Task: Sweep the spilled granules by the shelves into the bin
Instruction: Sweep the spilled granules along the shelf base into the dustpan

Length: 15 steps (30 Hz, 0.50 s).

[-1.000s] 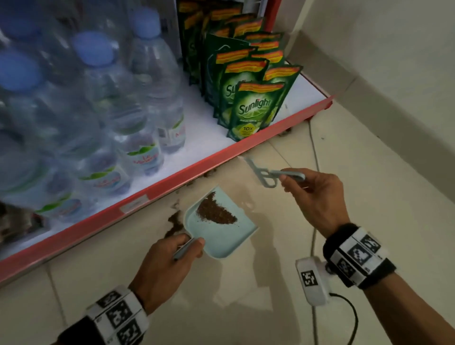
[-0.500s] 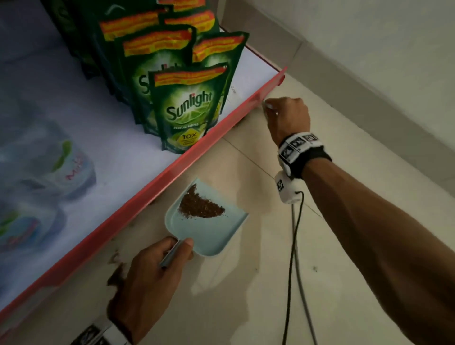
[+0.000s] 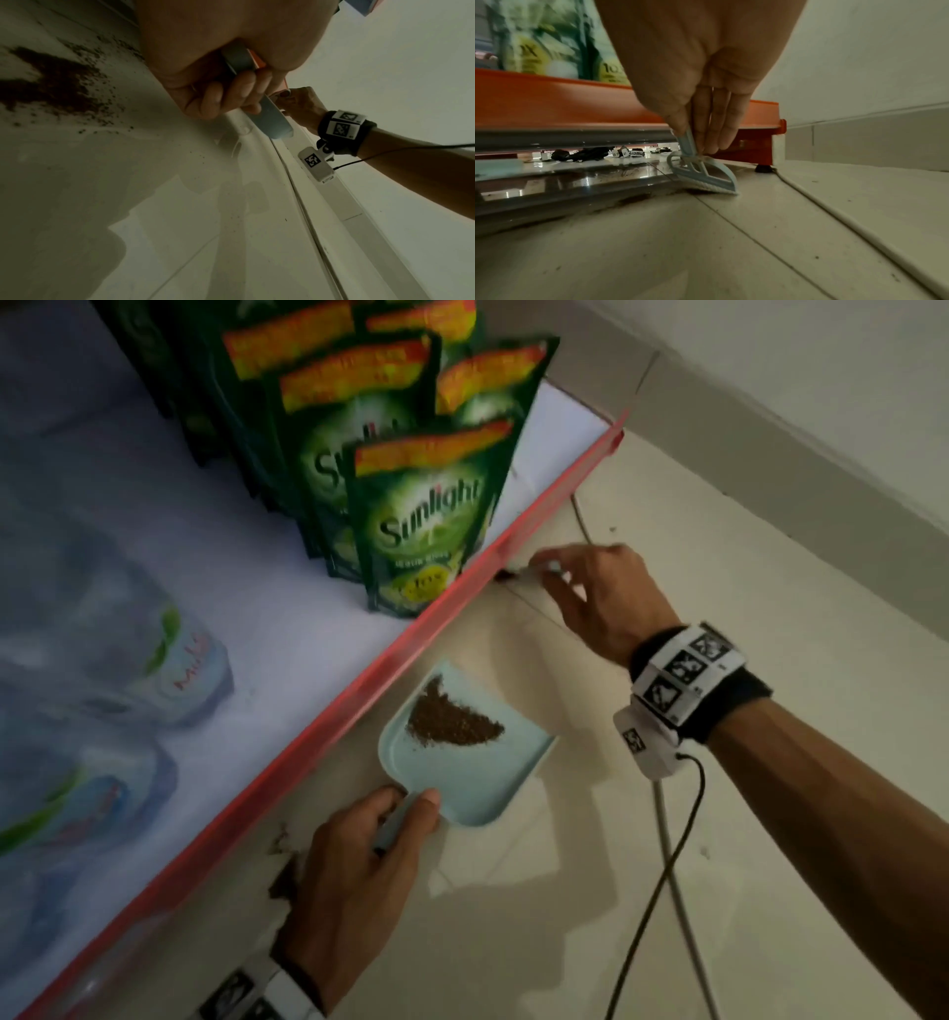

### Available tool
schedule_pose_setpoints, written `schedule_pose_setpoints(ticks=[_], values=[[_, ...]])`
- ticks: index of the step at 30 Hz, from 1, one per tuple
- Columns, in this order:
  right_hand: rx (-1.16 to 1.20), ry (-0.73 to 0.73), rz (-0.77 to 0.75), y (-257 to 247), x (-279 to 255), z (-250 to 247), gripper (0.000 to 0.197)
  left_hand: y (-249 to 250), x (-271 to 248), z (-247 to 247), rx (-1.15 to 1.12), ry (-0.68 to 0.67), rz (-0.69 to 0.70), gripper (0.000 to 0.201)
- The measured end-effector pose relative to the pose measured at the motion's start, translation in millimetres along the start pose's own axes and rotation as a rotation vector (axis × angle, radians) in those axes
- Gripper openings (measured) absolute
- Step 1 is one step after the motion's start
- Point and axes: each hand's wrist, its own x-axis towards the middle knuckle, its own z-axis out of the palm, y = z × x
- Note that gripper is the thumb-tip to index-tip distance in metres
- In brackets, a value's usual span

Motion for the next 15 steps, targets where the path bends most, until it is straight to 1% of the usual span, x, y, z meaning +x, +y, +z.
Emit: schedule_pose_setpoints(ticks=[2,4,6,8,11,13,15], values=[[-0.007,0.038,0.036,5,1,-2,0.028,-2,-4,2,-0.010,0.006,-0.020,0.041],[-0.041,0.063,0.113,16,15,-6,0.028,-2,-9,3,-0.023,0.001,-0.035,0.039],[-0.126,0.026,0.201,30,31,-4,0.030,-1,-11,5,-0.001,-0.003,-0.034,0.040],[-0.143,-0.046,0.251,38,40,0,0.031,1,-9,9,0.001,0.002,-0.053,0.040],[-0.099,-0.109,0.206,34,33,5,0.031,7,-8,13,-0.021,0.036,-0.083,0.035],[-0.067,-0.113,0.123,19,16,9,0.031,5,-7,18,-0.031,0.054,-0.086,0.034],[0.017,-0.142,0.020,-2,-1,11,0.031,4,-10,21,-0.040,0.073,-0.107,0.035]])
